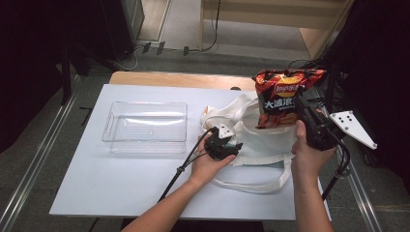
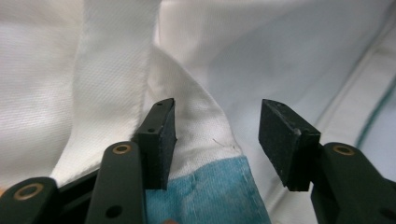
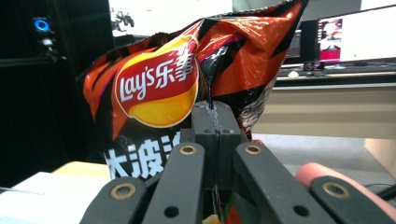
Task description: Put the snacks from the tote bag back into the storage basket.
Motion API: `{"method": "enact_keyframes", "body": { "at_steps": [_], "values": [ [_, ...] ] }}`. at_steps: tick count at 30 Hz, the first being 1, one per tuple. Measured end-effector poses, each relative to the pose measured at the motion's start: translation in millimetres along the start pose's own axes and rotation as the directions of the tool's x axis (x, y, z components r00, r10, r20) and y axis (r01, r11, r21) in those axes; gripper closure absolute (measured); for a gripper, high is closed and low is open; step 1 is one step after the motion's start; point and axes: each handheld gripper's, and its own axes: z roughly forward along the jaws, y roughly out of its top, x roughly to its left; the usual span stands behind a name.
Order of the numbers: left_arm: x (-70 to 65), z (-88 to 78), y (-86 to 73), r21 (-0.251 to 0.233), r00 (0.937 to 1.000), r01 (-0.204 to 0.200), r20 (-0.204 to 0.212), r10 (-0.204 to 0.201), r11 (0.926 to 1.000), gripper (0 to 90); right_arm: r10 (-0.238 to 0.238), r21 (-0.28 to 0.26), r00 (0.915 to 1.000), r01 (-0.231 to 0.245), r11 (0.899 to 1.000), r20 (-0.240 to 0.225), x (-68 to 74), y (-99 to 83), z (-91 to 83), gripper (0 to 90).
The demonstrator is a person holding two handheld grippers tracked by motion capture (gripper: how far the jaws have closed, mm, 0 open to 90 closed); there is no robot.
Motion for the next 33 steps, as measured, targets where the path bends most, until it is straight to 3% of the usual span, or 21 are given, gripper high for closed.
{"method": "enact_keyframes", "body": {
  "at_steps": [6, 9, 14, 19, 23, 33],
  "values": [
    [-6.6, -22.1, 8.4, -0.103, 0.9993, -0.006, 0.037, 0.01, 0.9947, 44.4, 0.027, 0.012, 0.9995, -0.027, 1.0, 0.014, -5.9, -13.7, -6.1, 90.0],
    [-10.0, -40.1, 22.0, -0.169, 0.9981, -0.005, 0.06, 0.015, 0.9855, 44.3, 0.027, 0.013, 0.9996, -0.027, 1.0, 0.014, -4.3, -18.3, -8.6, 90.0],
    [-12.7, -57.8, 39.8, -0.219, 0.9971, -0.007, 0.072, 0.023, 0.9757, 44.0, 0.024, 0.016, 0.9997, -0.024, 1.0, 0.008, 0.0, -21.2, -10.8, 90.0],
    [-14.9, -72.0, 54.0, -0.282, 0.9937, 0.022, 0.111, 0.01, 0.959, 44.1, 0.01, 0.03, 1.0, -0.01, 0.999, 0.001, 4.5, -25.5, -13.1, 90.0],
    [-18.0, -80.1, 64.1, -0.311, 0.993, 0.018, 0.116, 0.02, 0.9504, 44.1, 0.016, 0.038, 0.9999, -0.016, 0.999, -0.002, 5.7, -29.2, -14.9, 90.0],
    [-20.0, -87.4, 79.0, -0.346, 0.9932, 0.017, 0.114, 0.024, 0.9381, 43.8, 0.01, 0.042, 0.9999, -0.01, 0.999, -0.006, 10.3, -34.6, -18.7, 90.0]
  ]
}}
